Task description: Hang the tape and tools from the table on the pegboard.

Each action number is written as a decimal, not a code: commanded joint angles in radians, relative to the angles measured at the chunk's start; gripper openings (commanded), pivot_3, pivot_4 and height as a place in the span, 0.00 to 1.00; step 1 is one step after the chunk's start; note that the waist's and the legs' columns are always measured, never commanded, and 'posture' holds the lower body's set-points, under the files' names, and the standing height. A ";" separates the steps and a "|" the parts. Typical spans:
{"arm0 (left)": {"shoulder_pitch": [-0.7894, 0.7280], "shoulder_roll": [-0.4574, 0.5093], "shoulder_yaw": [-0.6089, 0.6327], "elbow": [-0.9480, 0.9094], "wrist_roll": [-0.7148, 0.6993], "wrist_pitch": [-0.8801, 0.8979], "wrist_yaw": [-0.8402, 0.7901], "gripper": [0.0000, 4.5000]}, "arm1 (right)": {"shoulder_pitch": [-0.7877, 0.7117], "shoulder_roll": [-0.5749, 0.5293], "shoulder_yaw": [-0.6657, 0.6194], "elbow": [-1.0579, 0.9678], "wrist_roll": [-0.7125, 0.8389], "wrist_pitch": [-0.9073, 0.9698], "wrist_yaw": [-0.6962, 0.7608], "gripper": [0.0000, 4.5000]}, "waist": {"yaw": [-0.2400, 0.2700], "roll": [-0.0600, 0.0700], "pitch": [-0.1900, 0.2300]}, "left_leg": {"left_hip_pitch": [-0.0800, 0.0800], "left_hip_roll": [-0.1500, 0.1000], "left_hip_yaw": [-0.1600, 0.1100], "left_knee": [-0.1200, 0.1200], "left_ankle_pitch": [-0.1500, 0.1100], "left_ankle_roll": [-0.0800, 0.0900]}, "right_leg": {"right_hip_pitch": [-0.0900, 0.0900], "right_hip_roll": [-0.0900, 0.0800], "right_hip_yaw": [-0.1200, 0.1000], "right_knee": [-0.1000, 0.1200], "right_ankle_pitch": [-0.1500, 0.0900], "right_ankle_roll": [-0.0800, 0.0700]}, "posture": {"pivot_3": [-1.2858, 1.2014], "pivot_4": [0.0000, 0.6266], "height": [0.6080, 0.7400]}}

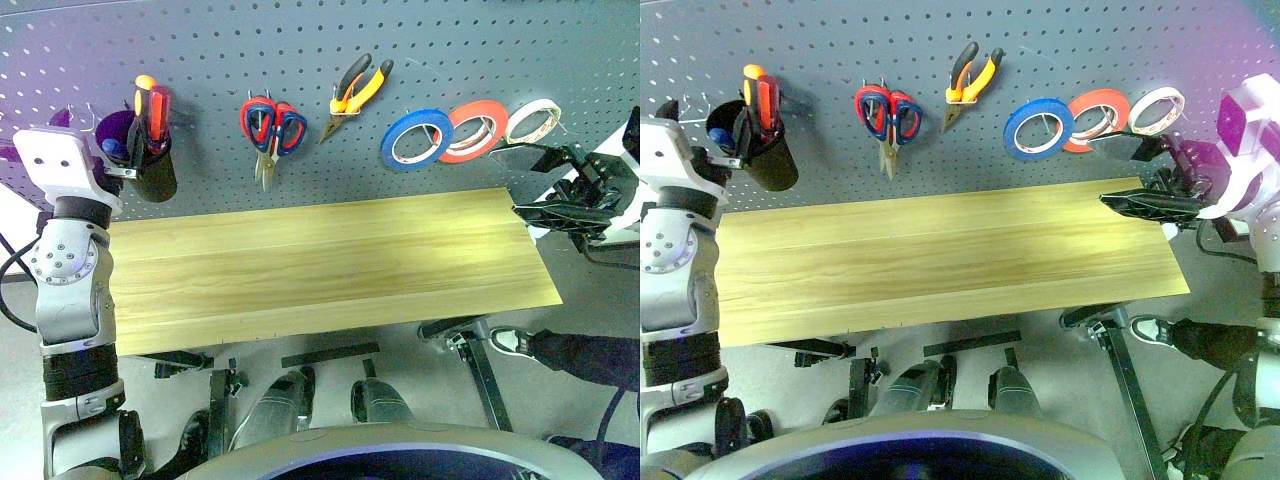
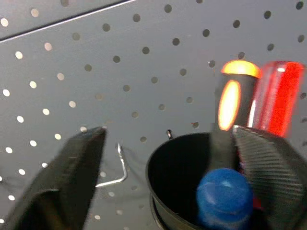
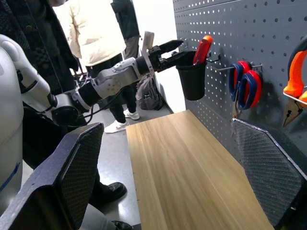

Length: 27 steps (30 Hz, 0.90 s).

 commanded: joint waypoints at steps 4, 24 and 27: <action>-0.060 -0.023 -0.009 -0.096 -0.116 0.032 -0.057 0.99 | -0.007 -0.029 -0.027 -0.014 0.008 -0.006 0.007 1.00 | -0.001 0.000 0.000 | 0.000 0.000 0.000 0.000 0.000 0.000 | 0.000 0.000 0.000 0.000 0.000 0.000 | 0.48 0.37 1.00; -0.191 -0.052 -0.093 -0.275 -0.174 0.105 -0.076 0.99 | -0.004 -0.031 -0.027 -0.013 0.011 -0.007 0.007 1.00 | 0.000 0.000 0.000 | 0.000 0.000 0.000 0.000 0.000 0.000 | 0.000 0.000 0.000 0.000 0.000 0.000 | 0.48 0.35 1.00; -0.157 -0.043 -0.142 -0.289 -0.151 0.099 -0.122 0.99 | -0.005 -0.029 -0.028 -0.013 0.009 -0.006 0.007 1.00 | 0.000 0.000 0.000 | 0.000 0.000 0.000 0.000 0.000 0.000 | 0.000 0.000 0.000 0.000 0.000 0.000 | 0.48 0.35 1.00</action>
